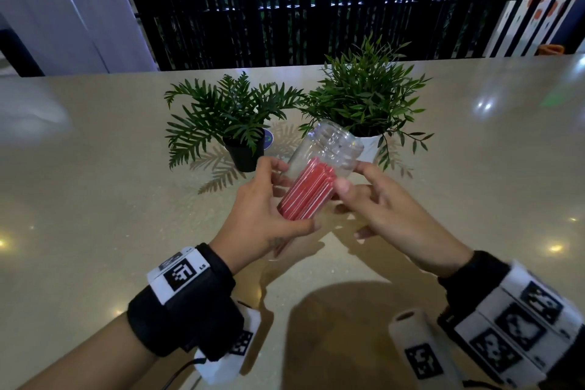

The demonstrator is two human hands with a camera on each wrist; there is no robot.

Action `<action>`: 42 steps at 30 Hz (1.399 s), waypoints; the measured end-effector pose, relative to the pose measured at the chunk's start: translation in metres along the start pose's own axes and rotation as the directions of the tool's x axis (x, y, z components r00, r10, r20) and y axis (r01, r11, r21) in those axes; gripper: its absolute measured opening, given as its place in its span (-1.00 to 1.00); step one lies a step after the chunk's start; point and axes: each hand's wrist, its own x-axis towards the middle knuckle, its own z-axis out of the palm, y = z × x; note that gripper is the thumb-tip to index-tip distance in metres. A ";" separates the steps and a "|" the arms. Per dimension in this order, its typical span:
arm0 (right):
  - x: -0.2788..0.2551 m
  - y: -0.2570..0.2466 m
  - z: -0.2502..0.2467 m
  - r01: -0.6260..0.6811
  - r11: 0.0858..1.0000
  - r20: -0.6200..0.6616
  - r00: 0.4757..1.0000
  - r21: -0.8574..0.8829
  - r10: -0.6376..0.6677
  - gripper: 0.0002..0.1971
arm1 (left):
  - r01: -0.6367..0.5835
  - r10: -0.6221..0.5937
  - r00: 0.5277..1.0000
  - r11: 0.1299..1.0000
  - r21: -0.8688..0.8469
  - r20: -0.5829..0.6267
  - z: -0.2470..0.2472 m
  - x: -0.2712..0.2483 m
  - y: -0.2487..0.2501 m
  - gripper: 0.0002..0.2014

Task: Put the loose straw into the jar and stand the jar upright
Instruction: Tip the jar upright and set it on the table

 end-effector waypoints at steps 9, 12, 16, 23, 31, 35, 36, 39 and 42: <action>0.028 -0.011 0.005 0.167 0.982 -0.150 0.972 -0.092 -0.179 -0.53 | -0.018 0.019 1.000 0.997 -0.078 0.020 -0.002 0.013 0.001 -0.19; 0.037 -0.008 0.001 0.190 0.970 -0.148 0.966 -0.151 -0.212 -0.52 | -0.038 0.038 0.999 0.999 -0.005 -0.001 -0.009 0.017 -0.002 -0.24; 0.046 -0.006 0.002 0.193 0.975 -0.173 0.962 -0.113 -0.210 -0.52 | -0.006 0.009 1.000 0.992 -0.128 0.024 -0.010 0.019 0.003 -0.14; 0.065 -0.001 0.005 0.199 0.969 -0.149 0.964 -0.146 -0.220 -0.67 | 0.063 -0.038 0.989 0.983 -0.175 0.143 -0.014 0.026 0.000 -0.02; 0.091 0.003 0.016 0.058 0.979 -0.169 0.981 -0.194 -0.092 -0.56 | 0.106 -0.086 0.984 0.986 -0.127 0.154 -0.010 0.046 -0.016 0.05; 0.101 0.003 0.018 -0.009 0.983 -0.191 0.981 -0.186 -0.028 -0.57 | 0.116 -0.106 0.984 0.991 -0.064 0.143 -0.008 0.062 -0.023 0.04; 0.103 0.004 0.019 -0.019 0.982 -0.197 0.980 -0.189 -0.019 -0.57 | 0.118 -0.107 0.983 0.991 -0.068 0.149 -0.007 0.065 -0.026 0.04; 0.108 0.011 0.021 -0.036 0.981 -0.198 0.980 -0.190 -0.002 -0.59 | 0.145 -0.125 0.975 0.984 -0.101 0.183 -0.005 0.069 -0.032 0.06; 0.110 0.014 0.024 -0.038 0.978 -0.194 0.981 -0.204 -0.002 -0.60 | 0.150 -0.121 0.974 0.979 -0.140 0.193 -0.002 0.067 -0.038 0.07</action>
